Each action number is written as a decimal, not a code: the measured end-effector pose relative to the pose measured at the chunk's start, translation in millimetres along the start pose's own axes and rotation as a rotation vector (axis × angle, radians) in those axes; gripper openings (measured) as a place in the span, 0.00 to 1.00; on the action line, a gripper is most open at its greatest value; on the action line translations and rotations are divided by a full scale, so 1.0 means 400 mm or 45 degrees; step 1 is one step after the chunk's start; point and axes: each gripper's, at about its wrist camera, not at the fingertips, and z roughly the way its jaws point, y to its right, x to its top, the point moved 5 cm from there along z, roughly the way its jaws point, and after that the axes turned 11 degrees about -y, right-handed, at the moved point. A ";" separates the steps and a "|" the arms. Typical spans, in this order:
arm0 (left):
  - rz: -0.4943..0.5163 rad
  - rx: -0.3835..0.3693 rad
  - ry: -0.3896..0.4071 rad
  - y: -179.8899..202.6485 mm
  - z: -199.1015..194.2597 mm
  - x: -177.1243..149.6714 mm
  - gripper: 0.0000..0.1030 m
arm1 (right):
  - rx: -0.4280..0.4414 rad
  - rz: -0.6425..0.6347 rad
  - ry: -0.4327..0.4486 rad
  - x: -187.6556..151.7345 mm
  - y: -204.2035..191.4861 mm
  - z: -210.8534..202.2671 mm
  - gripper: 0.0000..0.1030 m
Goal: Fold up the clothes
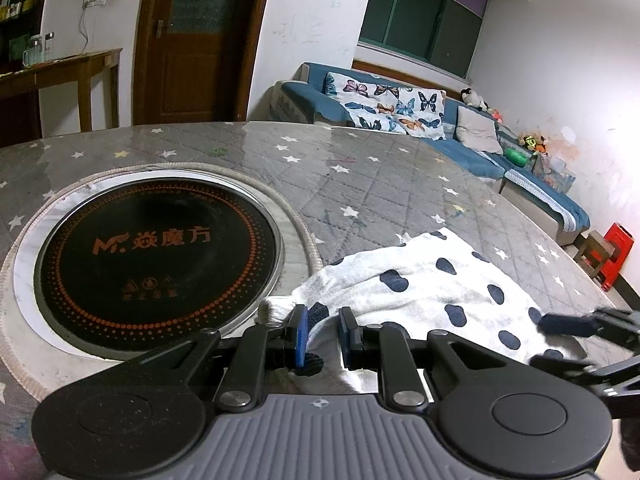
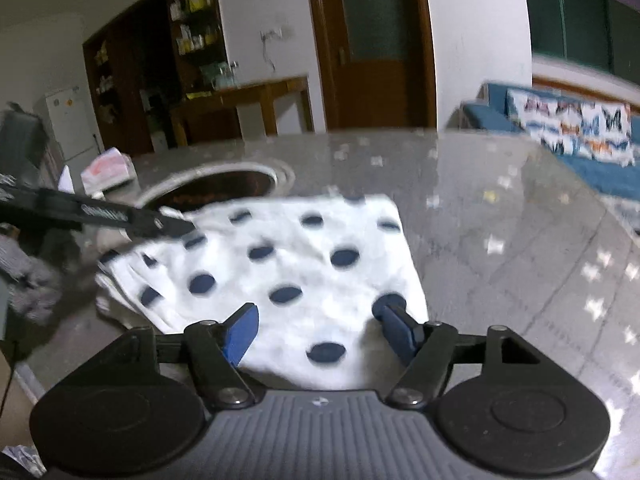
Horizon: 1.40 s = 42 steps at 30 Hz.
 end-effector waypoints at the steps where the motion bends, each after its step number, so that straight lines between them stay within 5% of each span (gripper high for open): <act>1: 0.001 -0.001 -0.001 -0.001 0.000 0.000 0.19 | 0.004 0.006 -0.010 -0.005 0.005 0.008 0.68; 12: 0.004 0.002 -0.004 0.006 0.002 0.001 0.22 | 0.050 -0.112 -0.017 0.113 -0.030 0.056 0.75; 20: 0.004 -0.004 -0.005 0.006 0.002 0.002 0.22 | 0.064 -0.052 -0.143 0.216 0.004 0.169 0.75; 24: 0.005 -0.011 -0.004 0.004 0.002 0.002 0.22 | 0.033 -0.039 -0.164 0.213 0.002 0.207 0.76; 35: 0.010 -0.009 -0.005 0.006 0.003 0.003 0.23 | 0.023 -0.073 -0.116 0.182 -0.021 0.215 0.98; 42: 0.014 -0.011 -0.005 0.008 0.005 0.001 0.25 | 0.014 -0.090 -0.088 0.172 -0.026 0.213 1.00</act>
